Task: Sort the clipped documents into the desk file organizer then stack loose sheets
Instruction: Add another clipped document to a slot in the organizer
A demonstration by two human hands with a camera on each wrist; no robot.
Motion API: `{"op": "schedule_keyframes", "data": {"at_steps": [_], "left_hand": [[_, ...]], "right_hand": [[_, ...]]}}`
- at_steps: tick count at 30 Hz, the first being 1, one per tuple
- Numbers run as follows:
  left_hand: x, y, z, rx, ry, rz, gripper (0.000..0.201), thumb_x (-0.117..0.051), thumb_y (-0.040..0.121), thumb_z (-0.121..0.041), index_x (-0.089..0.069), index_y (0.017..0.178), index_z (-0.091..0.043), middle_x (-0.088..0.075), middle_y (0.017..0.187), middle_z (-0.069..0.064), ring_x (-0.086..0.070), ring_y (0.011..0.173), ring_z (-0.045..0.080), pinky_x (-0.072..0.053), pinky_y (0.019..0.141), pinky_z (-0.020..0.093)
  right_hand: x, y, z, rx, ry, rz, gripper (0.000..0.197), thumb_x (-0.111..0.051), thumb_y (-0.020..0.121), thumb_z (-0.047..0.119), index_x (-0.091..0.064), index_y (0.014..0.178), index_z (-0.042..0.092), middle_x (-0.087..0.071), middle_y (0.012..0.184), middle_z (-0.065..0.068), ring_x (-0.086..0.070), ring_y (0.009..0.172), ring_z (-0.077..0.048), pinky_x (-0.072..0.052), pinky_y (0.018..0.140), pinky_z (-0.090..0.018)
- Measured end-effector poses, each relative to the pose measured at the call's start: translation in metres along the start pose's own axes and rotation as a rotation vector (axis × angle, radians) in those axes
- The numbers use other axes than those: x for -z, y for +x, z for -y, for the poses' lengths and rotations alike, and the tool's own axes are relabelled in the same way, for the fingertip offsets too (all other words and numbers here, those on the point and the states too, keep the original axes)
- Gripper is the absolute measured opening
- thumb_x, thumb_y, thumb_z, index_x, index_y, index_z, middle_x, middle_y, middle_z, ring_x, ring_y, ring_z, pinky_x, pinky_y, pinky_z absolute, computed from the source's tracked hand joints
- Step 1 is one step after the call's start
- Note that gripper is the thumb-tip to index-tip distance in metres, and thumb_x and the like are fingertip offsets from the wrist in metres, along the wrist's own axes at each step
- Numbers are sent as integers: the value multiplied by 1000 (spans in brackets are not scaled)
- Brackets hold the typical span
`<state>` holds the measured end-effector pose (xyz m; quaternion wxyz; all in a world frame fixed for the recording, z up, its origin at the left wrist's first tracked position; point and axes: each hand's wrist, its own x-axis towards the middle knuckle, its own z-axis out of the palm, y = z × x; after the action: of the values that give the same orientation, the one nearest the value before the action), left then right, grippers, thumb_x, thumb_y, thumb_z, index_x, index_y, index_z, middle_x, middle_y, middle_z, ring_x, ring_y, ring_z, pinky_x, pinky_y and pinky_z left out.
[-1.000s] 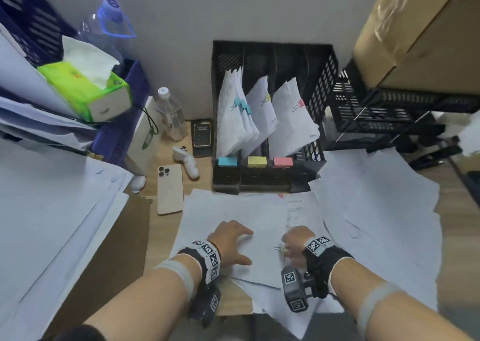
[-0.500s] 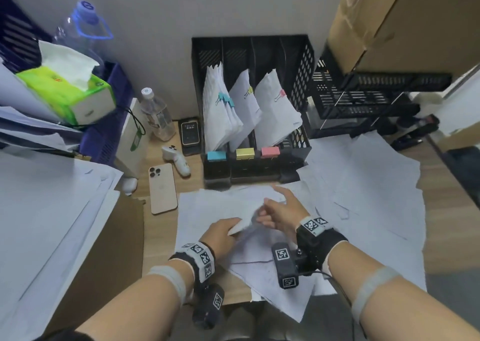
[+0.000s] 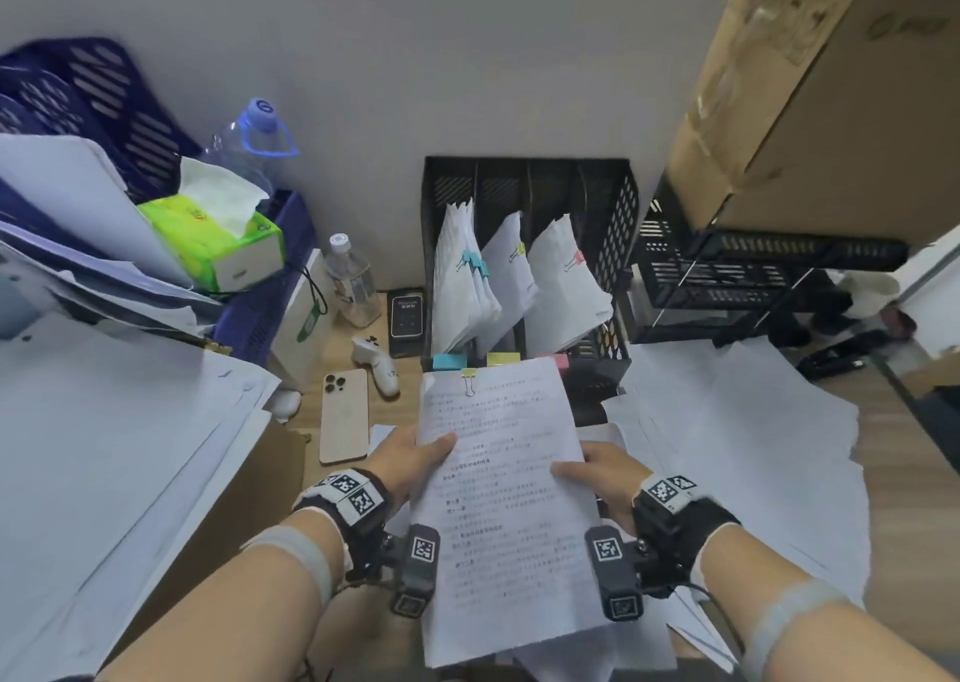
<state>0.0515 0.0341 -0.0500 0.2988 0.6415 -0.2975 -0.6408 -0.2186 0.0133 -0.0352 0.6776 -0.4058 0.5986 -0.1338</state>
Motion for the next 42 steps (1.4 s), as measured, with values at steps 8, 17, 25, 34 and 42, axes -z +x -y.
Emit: {"op": "schedule_keyframes", "data": {"at_steps": [8, 17, 25, 34, 42], "left_hand": [[-18, -8, 19, 45, 192, 139, 29, -76, 87, -23, -72, 116, -20, -79, 112, 0, -75, 105, 25, -57, 98, 50], [-60, -21, 0, -8, 403, 98, 14, -58, 97, -7, -70, 103, -13, -75, 81, 1, -71, 66, 15, -65, 73, 36], [-88, -37, -74, -538, 493, -144, 27, -48, 101, -16, -73, 103, -25, -77, 89, 1, -73, 78, 16, -65, 74, 42], [-132, -59, -100, -956, 733, -156, 45, -51, 102, -34, -50, 146, -35, -57, 103, -7, -59, 95, 8, -52, 90, 22], [-115, 8, -142, -533, 1028, -186, 60, -52, 96, -30, -28, 150, -43, -49, 125, 7, -64, 102, 31, -53, 102, 50]], "right_hand": [[23, 2, -23, 43, -277, -190, 11, -59, 92, 29, -69, 97, 27, -70, 114, 5, -65, 104, -21, -49, 89, -36], [57, -11, -7, 158, -307, -297, 24, -52, 90, 7, -65, 100, 24, -71, 109, -2, -63, 94, -20, -52, 75, -27], [58, -52, 76, 576, -289, -392, 77, -82, 69, 43, -40, 132, 28, -52, 122, 1, -59, 104, -13, -53, 93, -36], [49, -76, 143, 406, -58, -366, 27, -59, 88, 17, -62, 104, -4, -67, 105, -24, -68, 91, -36, -60, 77, -47], [82, -105, 185, 543, -32, -380, 27, -47, 90, 0, -55, 115, 5, -55, 119, -13, -68, 70, -23, -57, 44, -27]]}}
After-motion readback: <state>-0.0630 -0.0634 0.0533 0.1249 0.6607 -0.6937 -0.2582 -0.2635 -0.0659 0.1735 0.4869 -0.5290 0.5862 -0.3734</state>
